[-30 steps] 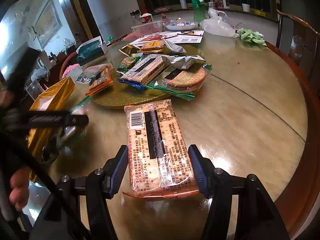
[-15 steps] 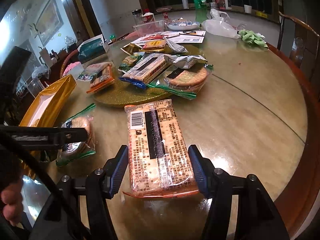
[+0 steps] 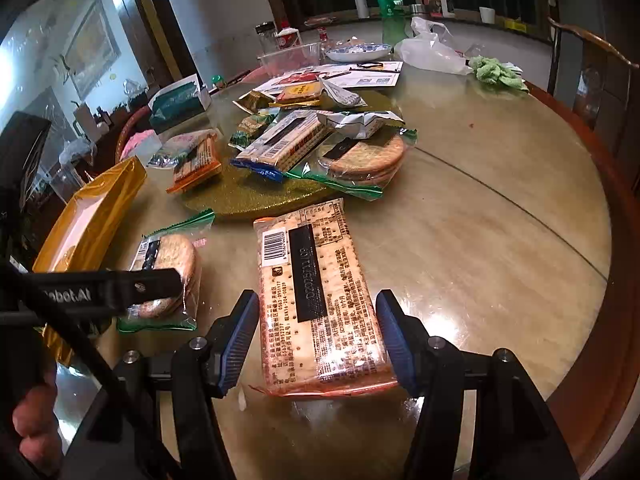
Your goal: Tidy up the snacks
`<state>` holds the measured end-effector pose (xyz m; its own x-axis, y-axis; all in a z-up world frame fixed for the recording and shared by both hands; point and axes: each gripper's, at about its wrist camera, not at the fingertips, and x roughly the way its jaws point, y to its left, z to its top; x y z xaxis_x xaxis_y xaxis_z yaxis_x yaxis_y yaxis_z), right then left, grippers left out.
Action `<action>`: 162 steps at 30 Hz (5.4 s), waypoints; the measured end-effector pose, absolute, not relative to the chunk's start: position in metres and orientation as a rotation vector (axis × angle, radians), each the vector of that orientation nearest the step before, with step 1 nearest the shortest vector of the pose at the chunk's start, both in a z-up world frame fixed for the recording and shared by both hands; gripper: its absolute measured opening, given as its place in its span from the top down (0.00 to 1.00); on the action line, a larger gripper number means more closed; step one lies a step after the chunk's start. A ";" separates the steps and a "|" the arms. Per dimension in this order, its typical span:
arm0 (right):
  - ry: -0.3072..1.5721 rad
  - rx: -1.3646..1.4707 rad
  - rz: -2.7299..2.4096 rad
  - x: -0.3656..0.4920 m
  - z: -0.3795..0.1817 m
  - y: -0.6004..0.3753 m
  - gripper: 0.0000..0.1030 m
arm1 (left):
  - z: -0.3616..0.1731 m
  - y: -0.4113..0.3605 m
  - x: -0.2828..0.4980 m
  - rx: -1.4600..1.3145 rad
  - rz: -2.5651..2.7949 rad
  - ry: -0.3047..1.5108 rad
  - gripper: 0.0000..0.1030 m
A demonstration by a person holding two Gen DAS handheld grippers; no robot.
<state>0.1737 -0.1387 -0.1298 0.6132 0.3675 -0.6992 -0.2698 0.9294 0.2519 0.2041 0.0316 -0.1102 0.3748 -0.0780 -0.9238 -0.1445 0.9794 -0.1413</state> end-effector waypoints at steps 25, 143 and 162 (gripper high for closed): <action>0.830 0.083 0.393 0.172 -0.130 -0.132 0.47 | -0.072 0.048 0.159 -0.267 -0.049 0.969 0.25; 0.873 -0.036 0.246 0.221 -0.127 -0.137 0.40 | -0.072 0.070 0.115 -0.236 0.034 1.020 0.16; 0.931 0.100 0.205 0.321 -0.125 -0.123 0.13 | -0.063 0.051 0.118 -0.216 0.050 1.008 0.16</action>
